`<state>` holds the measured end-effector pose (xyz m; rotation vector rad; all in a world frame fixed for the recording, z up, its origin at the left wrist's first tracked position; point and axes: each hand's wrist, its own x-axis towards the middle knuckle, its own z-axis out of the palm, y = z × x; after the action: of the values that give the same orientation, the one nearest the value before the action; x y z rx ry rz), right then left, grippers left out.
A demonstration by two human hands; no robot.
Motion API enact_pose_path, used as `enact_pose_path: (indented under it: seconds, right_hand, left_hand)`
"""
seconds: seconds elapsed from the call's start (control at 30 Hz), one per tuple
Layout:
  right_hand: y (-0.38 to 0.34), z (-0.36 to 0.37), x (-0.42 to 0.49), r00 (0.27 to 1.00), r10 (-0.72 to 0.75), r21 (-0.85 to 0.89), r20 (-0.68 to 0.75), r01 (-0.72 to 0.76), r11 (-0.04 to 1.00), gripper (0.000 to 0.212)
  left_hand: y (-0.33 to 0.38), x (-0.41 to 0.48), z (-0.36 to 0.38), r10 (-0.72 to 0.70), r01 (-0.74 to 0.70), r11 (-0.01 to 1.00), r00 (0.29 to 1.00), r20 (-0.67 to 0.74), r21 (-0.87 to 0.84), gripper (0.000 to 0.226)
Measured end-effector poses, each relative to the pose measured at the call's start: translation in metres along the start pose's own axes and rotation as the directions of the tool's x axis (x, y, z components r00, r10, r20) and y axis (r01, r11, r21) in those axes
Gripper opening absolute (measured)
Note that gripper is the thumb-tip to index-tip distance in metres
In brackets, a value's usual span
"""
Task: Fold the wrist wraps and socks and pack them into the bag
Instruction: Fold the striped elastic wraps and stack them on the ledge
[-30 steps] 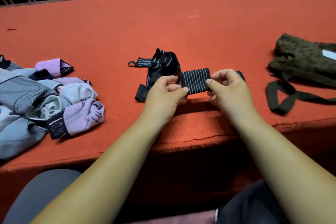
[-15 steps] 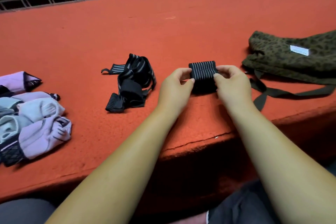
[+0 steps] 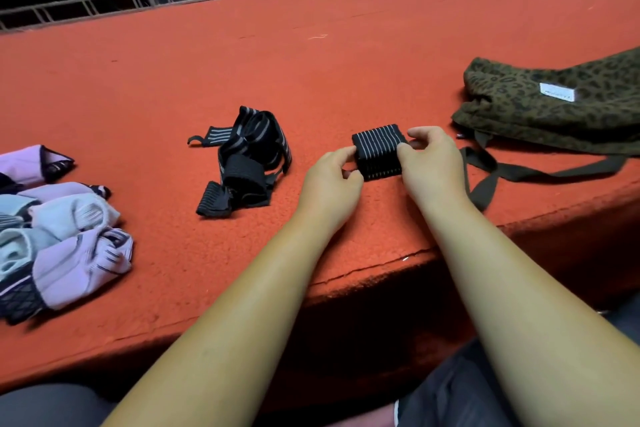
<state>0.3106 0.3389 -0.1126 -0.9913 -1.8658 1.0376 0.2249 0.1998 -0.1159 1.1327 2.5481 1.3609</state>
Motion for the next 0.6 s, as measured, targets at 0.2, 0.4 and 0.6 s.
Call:
enact_pose_path:
  seconds: [0.2,0.4,0.6]
  right_hand:
    - [-0.022,-0.004,-0.025,0.977,-0.160,0.052,-0.141,0.169,0.984,0.024]
    - [-0.044,0.023,-0.058,0.949,-0.314,0.145,-0.015,0.313,0.939,0.014]
    - [-0.060,0.062,-0.089,0.855,-0.453,0.158,0.252,0.425,0.891,0.016]
  left_hand:
    - [-0.002,-0.021,-0.046,0.068,-0.065,0.996,0.997,-0.045,0.067,0.036]
    - [-0.038,-0.041,-0.116,0.132,-0.068,0.970,0.953,-0.273,0.234,0.033]
    - [-0.081,-0.050,-0.149,-0.140,0.207,0.955,0.945,-0.296,0.212,0.042]
